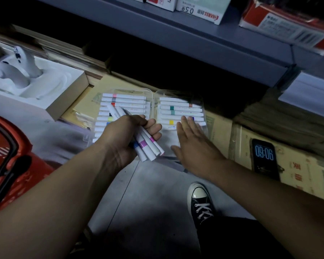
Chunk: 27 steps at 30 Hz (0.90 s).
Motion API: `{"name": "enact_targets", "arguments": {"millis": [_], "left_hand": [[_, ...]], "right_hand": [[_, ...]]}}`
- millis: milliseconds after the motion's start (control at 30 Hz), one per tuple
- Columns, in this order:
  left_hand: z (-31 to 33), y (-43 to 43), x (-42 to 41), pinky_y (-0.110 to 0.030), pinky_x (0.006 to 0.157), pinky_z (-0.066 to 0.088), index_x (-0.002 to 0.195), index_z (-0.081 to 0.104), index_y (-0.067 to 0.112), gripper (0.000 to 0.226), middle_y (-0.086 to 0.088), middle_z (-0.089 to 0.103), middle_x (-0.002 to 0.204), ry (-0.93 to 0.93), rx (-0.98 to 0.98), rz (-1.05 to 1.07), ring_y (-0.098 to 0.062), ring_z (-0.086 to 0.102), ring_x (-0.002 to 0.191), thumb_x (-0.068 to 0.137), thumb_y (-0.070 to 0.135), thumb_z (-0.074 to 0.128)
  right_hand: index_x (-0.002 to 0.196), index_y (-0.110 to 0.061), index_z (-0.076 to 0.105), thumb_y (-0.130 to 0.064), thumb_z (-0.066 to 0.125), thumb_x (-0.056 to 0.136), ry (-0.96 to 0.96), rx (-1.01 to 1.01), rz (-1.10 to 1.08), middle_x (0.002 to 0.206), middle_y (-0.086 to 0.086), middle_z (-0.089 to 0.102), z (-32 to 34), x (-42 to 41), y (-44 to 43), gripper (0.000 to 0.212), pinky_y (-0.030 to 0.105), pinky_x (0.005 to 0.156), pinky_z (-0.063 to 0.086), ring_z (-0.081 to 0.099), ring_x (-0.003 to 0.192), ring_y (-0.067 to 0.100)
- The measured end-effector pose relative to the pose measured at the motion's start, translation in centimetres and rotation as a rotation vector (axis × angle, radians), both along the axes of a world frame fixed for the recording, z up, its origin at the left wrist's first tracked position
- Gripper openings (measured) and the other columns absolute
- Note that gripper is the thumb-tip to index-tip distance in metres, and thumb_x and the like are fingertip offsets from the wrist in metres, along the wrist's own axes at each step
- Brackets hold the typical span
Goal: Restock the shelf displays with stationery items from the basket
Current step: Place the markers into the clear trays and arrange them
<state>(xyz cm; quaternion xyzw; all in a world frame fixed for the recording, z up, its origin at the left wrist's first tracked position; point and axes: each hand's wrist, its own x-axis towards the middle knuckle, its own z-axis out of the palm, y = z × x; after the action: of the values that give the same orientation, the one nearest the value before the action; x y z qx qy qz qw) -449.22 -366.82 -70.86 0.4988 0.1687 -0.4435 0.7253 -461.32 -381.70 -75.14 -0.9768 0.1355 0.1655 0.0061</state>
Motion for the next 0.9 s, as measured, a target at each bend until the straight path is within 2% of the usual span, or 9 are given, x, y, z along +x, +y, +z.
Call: {"name": "enact_targets", "arguments": {"millis": [33, 100, 200, 367, 467, 600, 733, 833, 900], "left_hand": [[0.2, 0.0, 0.0, -0.043, 0.073, 0.064, 0.105, 0.057, 0.006, 0.012, -0.015, 0.072, 0.091, -0.004, -0.004, -0.003, -0.030, 0.076, 0.082, 0.102, 0.000, 0.047], [0.5, 0.0, -0.1, -0.043, 0.070, 0.065, 0.108, 0.057, 0.005, 0.013, -0.016, 0.073, 0.093, -0.012, -0.011, -0.006, -0.030, 0.077, 0.080, 0.101, 0.000, 0.047], [0.8, 0.2, -0.2, -0.042, 0.066, 0.064, 0.109, 0.057, 0.004, 0.013, -0.016, 0.073, 0.093, -0.031, -0.009, -0.007, -0.030, 0.077, 0.079, 0.101, 0.000, 0.048], [0.6, 1.0, 0.2, -0.044, 0.069, 0.065, 0.107, 0.058, 0.005, 0.011, -0.016, 0.074, 0.089, -0.053, -0.001, -0.009, -0.030, 0.077, 0.079, 0.101, 0.001, 0.050], [-0.2, 1.3, 0.7, -0.042, 0.069, 0.064, 0.105, 0.057, 0.007, 0.010, -0.015, 0.073, 0.084, -0.039, 0.017, -0.001, -0.032, 0.076, 0.080, 0.100, 0.000, 0.051], [-0.8, 0.1, 0.9, -0.043, 0.069, 0.064, 0.104, 0.056, 0.007, 0.011, -0.016, 0.072, 0.084, -0.021, 0.032, 0.013, -0.032, 0.076, 0.080, 0.100, -0.001, 0.050], [-0.7, -1.3, 0.5, -0.043, 0.073, 0.064, 0.103, 0.057, 0.005, 0.009, -0.015, 0.072, 0.087, 0.004, 0.040, -0.011, -0.030, 0.076, 0.080, 0.101, 0.000, 0.049], [-0.7, -2.0, 0.1, -0.046, 0.074, 0.064, 0.106, 0.056, 0.004, 0.009, -0.016, 0.072, 0.087, 0.042, 0.043, -0.018, -0.030, 0.076, 0.079, 0.101, 0.000, 0.049], [-0.5, -2.3, -0.2, -0.044, 0.070, 0.064, 0.107, 0.056, 0.004, 0.010, -0.017, 0.072, 0.086, 0.047, 0.047, -0.022, -0.030, 0.076, 0.075, 0.101, 0.000, 0.050]], "right_hand": [[0.158, -0.002, -0.008, -0.047, 0.029, 0.107, 0.036, 0.026, -0.029, 0.165, 0.018, -0.021, -0.3, -0.2, 0.3, 0.078, 0.041, 0.125, -0.008, -0.023, 0.152, 0.032], [0.157, 0.001, -0.012, -0.052, 0.026, 0.106, 0.050, 0.034, -0.061, 0.162, 0.021, -0.027, -1.1, -0.4, 0.8, 0.082, 0.045, 0.125, -0.006, -0.030, 0.149, 0.035], [0.156, 0.004, -0.010, -0.055, 0.016, 0.104, 0.033, -0.111, -0.052, 0.161, 0.029, -0.022, -1.6, 0.2, 1.7, 0.082, 0.052, 0.124, -0.003, -0.021, 0.150, 0.044], [0.158, 0.000, -0.009, -0.053, 0.024, 0.105, -0.009, -0.086, -0.084, 0.163, 0.024, -0.021, -1.7, 0.8, 2.6, 0.081, 0.056, 0.123, -0.007, -0.021, 0.149, 0.048], [0.161, -0.011, -0.001, -0.054, 0.028, 0.103, -0.083, -0.096, -0.088, 0.164, 0.026, -0.017, -2.2, 0.2, 2.5, 0.078, 0.062, 0.121, -0.005, -0.017, 0.148, 0.052], [0.161, -0.028, 0.015, -0.063, 0.029, 0.092, -0.209, -0.096, -0.211, 0.164, 0.030, -0.004, -3.2, -0.4, 2.6, 0.079, 0.065, 0.121, 0.003, -0.006, 0.148, 0.057], [0.162, -0.029, 0.007, -0.063, 0.033, 0.094, -0.205, -0.096, -0.225, 0.164, 0.029, -0.007, -3.9, -0.7, 2.9, 0.080, 0.064, 0.121, 0.004, -0.010, 0.148, 0.055], [0.162, -0.027, 0.003, -0.063, 0.019, 0.092, -0.196, -0.060, -0.236, 0.164, 0.029, -0.008, -3.4, -0.8, 2.7, 0.080, 0.064, 0.121, 0.004, -0.011, 0.148, 0.055], [0.161, -0.026, -0.004, -0.064, 0.015, 0.090, -0.168, -0.045, -0.233, 0.163, 0.029, -0.016, -3.3, -0.7, 2.6, 0.082, 0.063, 0.121, 0.000, -0.017, 0.147, 0.054]]}}
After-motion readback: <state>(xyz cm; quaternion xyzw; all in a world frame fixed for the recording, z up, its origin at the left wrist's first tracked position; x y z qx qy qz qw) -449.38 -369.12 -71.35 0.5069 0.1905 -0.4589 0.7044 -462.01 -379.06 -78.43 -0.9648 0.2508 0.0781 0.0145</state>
